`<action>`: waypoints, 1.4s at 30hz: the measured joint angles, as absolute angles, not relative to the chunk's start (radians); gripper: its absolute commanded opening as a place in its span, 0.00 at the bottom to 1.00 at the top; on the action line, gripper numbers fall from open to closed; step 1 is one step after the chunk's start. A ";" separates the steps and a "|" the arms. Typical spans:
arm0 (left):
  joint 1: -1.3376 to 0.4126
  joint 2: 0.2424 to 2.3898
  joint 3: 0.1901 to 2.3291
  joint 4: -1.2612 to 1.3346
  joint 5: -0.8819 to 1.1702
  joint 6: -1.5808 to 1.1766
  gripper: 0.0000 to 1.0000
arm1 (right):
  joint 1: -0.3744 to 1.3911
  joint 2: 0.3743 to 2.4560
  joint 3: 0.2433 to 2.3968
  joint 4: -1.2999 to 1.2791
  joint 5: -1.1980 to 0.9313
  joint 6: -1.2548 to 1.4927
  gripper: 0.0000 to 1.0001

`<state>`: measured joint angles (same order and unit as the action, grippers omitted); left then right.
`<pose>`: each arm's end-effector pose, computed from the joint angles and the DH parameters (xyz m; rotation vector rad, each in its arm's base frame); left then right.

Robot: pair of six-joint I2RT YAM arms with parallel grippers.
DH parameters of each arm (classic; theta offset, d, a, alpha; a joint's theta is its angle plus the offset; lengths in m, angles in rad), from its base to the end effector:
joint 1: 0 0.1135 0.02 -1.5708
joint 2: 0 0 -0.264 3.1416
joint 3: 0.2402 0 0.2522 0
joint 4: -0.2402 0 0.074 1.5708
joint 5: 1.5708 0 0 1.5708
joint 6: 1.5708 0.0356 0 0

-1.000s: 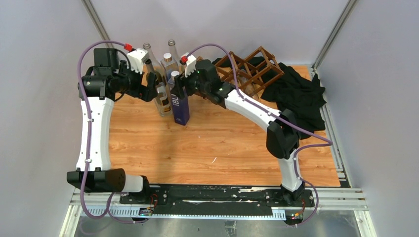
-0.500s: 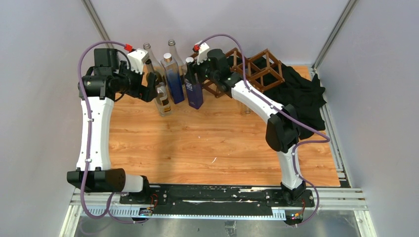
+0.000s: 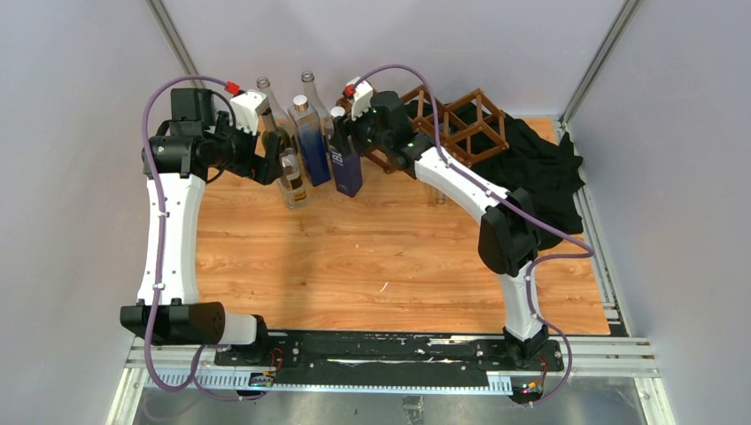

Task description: Take the wine bottle off the wine rack

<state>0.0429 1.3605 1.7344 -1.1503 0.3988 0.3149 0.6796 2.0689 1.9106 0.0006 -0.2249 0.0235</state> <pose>0.2476 -0.0032 0.4422 0.5008 2.2333 -0.2833 0.3877 0.3235 0.3490 -0.7315 1.6201 0.7077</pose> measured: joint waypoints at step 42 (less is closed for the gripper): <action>0.043 1.353 1.731 -1.151 0.421 0.322 1.00 | 0.500 1.447 1.223 -0.270 0.060 0.332 0.92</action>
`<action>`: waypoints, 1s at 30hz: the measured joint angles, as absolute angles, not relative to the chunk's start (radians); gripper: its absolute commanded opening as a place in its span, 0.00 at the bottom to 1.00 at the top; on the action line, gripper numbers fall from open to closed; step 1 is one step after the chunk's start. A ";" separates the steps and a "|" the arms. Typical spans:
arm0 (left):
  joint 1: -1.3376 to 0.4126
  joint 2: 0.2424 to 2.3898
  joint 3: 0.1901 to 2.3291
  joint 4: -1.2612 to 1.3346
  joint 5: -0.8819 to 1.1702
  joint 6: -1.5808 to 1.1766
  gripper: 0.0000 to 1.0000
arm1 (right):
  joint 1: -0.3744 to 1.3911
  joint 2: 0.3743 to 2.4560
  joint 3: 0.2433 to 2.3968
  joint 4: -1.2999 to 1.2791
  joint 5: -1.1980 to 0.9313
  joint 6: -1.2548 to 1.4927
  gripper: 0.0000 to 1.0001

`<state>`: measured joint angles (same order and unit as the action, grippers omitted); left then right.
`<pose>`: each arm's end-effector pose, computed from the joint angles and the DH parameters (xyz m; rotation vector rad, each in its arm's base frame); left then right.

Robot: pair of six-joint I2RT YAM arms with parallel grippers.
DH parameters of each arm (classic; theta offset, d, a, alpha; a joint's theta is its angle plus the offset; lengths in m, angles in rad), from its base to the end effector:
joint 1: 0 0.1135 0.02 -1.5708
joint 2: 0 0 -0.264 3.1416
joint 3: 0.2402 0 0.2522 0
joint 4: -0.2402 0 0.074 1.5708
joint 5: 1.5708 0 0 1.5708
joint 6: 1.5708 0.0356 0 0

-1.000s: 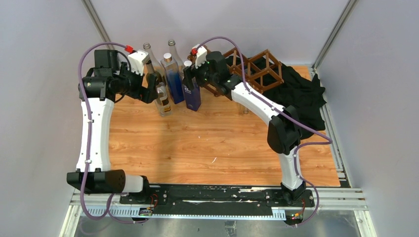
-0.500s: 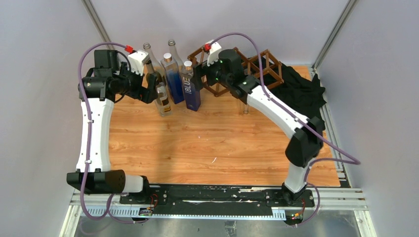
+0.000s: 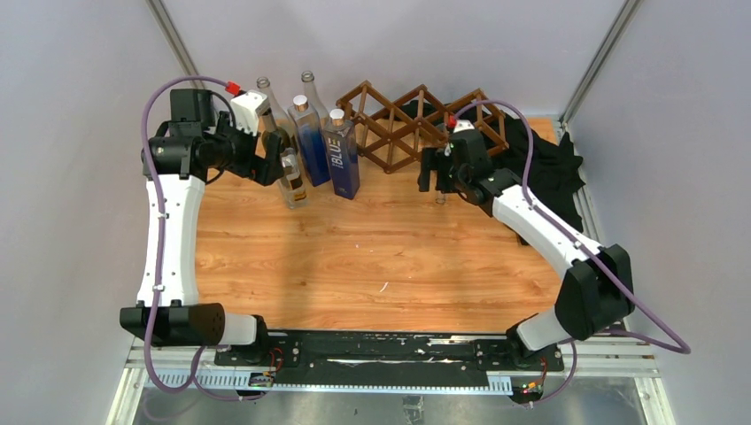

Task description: Take the wine bottle off the wine rack

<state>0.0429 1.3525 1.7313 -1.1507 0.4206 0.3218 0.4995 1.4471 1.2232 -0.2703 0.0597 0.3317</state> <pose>0.2449 -0.0040 0.4433 0.5181 2.2194 -0.3027 0.2960 0.1591 0.3276 -0.1383 2.0903 0.4477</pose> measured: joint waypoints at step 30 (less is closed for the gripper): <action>0.043 1.359 1.720 -1.153 0.424 0.322 1.00 | 0.331 1.861 1.275 -0.172 0.027 0.476 0.43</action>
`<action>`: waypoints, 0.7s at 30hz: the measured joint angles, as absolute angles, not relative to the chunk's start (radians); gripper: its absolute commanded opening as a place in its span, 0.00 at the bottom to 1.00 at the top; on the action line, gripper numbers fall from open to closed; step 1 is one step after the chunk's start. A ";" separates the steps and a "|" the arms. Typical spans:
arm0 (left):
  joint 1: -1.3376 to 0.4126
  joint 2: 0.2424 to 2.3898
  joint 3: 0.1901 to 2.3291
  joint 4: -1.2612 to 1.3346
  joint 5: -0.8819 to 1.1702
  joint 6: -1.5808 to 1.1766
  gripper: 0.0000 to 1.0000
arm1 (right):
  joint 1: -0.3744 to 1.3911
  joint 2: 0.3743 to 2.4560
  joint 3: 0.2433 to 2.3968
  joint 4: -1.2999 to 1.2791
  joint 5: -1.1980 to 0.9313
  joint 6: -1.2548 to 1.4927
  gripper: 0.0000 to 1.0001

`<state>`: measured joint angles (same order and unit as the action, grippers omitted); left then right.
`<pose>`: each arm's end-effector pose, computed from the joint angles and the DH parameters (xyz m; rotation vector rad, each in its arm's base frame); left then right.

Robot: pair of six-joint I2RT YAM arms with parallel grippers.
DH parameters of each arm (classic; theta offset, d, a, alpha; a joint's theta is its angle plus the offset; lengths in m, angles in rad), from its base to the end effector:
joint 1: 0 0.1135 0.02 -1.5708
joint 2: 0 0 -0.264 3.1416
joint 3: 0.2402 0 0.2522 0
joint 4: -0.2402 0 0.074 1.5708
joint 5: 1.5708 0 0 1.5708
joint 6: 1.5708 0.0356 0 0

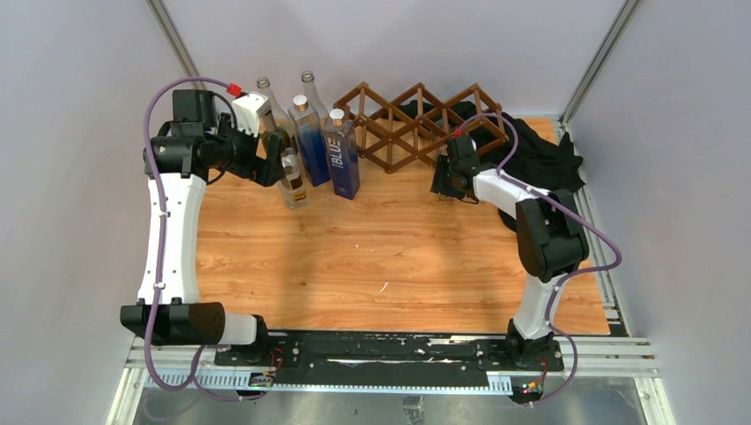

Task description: Take the wine bottle off the wine rack

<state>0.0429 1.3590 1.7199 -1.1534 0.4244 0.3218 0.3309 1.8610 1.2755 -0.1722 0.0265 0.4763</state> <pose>0.2476 -0.0040 0.4384 0.5182 2.2377 -0.3146 0.3904 0.1331 0.2058 0.1847 2.3509 0.3700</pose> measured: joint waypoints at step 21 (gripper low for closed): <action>0.043 1.361 1.692 -1.155 0.464 0.317 1.00 | 0.357 1.591 0.937 -0.014 0.012 0.515 0.00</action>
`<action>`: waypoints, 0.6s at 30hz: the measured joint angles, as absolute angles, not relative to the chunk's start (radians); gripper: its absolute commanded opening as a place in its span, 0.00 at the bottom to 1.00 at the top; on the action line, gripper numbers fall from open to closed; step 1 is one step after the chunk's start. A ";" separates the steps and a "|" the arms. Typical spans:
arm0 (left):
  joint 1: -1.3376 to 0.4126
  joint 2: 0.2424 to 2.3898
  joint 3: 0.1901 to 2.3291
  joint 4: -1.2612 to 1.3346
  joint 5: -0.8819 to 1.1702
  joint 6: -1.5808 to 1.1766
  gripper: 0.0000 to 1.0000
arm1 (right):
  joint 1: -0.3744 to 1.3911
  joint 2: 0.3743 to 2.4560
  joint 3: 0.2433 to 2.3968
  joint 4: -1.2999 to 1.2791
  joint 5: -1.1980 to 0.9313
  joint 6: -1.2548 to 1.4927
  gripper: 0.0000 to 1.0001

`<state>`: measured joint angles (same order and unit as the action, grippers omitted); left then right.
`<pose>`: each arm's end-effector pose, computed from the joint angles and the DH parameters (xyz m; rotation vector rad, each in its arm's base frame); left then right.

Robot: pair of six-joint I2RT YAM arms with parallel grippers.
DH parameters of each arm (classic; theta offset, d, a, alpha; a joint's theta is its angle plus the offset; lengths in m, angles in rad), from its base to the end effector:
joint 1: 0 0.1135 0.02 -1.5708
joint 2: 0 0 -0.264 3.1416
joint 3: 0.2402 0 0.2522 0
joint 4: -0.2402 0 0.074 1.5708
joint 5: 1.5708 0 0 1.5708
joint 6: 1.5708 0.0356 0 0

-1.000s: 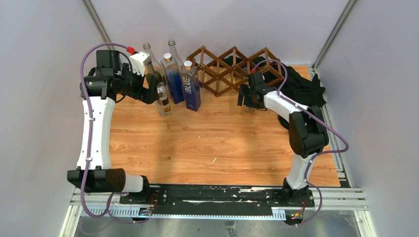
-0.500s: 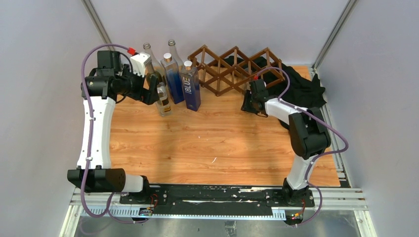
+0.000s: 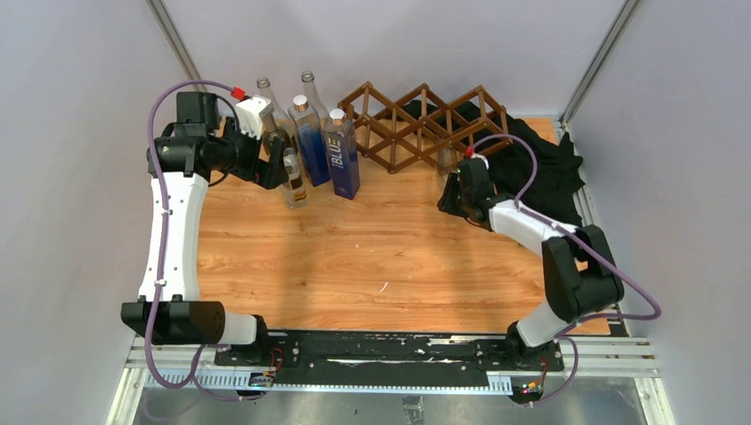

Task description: Take the wine bottle off the wine rack

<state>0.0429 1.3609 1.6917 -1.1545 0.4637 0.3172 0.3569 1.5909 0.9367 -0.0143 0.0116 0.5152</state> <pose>0.2496 -0.0052 0.4304 0.5266 2.2546 -0.3737 0.3208 0.1192 0.2081 0.1866 2.2717 0.4544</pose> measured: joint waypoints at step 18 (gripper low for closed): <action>0.043 1.375 1.691 -1.154 0.556 0.345 0.92 | 0.464 1.093 0.635 -0.067 0.038 0.619 0.00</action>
<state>0.0429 1.3750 1.6913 -1.1542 0.5564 0.3447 0.4637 1.0931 0.6346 -0.0666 0.0380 0.6186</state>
